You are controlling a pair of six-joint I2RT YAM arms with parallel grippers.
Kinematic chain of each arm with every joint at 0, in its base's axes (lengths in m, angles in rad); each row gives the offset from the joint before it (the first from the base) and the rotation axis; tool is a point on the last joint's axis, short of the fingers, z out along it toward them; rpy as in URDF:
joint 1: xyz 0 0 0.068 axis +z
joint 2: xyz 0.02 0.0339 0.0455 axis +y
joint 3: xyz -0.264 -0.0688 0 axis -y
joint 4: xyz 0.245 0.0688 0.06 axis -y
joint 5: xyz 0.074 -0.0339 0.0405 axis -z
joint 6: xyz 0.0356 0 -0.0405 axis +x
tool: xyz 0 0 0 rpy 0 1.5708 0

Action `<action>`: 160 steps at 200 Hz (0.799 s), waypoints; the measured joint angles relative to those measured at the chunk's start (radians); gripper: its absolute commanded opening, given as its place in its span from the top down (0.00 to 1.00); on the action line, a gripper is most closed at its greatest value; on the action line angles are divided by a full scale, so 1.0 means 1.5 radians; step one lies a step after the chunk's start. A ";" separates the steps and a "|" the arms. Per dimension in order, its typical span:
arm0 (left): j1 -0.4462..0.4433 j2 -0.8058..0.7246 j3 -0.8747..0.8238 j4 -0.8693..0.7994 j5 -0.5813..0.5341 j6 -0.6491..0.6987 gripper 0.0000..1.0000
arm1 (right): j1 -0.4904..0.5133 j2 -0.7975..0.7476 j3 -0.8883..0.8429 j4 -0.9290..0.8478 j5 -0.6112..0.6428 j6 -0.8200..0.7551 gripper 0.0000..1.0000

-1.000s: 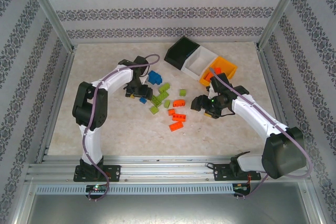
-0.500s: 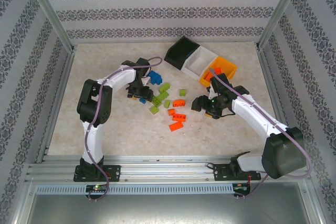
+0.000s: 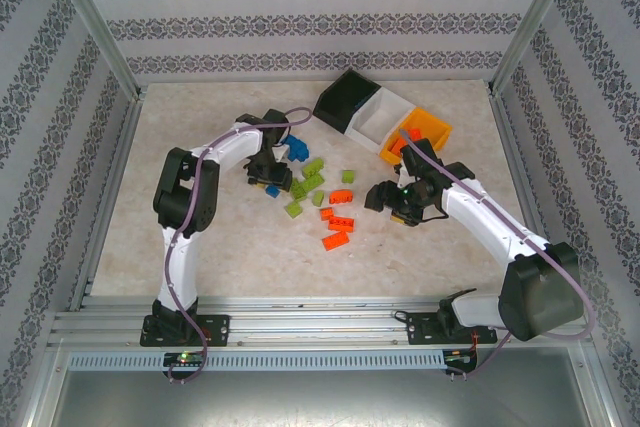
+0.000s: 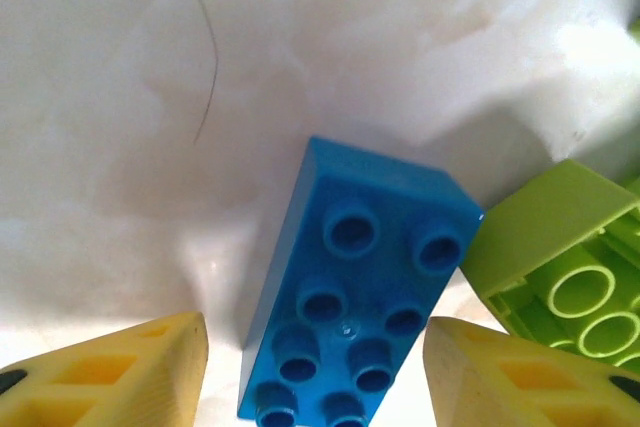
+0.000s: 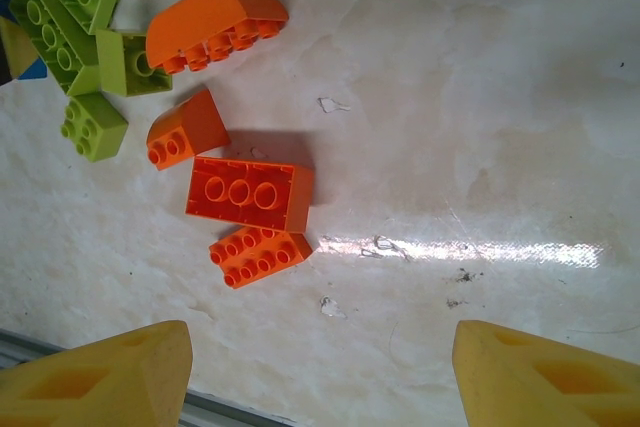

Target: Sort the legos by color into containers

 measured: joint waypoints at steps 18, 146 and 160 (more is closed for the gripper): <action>0.000 0.007 0.009 0.002 0.002 0.001 0.54 | 0.003 0.005 0.008 -0.002 0.001 0.002 0.30; 0.013 -0.004 0.005 0.017 0.030 -0.082 0.67 | 0.003 0.035 0.032 -0.007 0.001 -0.017 0.29; 0.022 -0.008 0.023 0.018 0.055 -0.117 0.67 | -0.004 0.035 0.032 -0.007 0.000 -0.023 0.29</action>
